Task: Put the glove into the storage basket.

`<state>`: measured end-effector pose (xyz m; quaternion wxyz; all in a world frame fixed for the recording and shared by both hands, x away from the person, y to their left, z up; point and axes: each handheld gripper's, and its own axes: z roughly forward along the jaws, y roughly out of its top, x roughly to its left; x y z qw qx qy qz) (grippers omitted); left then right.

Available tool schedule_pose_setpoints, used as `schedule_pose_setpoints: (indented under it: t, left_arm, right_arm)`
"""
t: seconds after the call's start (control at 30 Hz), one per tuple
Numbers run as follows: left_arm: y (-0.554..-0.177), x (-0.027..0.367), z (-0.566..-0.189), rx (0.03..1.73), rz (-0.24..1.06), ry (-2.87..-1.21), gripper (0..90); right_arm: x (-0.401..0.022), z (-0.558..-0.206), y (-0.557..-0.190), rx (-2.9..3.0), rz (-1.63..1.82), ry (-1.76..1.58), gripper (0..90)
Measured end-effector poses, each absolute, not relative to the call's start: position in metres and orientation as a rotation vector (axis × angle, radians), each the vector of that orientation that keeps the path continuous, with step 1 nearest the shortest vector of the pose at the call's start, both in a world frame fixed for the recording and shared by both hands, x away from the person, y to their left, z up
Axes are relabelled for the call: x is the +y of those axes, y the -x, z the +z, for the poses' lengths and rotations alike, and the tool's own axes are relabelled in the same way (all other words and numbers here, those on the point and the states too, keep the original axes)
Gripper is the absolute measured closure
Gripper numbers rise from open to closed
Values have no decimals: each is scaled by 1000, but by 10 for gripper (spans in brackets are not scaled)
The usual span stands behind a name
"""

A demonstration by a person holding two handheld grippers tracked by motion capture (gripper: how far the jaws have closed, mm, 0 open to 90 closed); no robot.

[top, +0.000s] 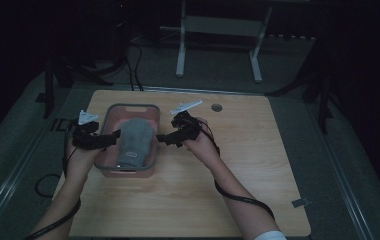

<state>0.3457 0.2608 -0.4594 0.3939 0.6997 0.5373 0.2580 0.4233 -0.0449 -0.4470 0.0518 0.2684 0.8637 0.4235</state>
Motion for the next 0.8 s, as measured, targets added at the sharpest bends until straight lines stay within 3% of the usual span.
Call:
schedule_pose_setpoints:
  t: [0.27,0.8]
  left_arm:
    - [-319,227,-468,1203,601,-1863,156]
    - [-280,153,-477,913,479,-1878,156]
  right_arm:
    - [-70,-454,-408,2633,1267,-770,148]
    - [-122,-471,-376,2638,1295,-762,148]
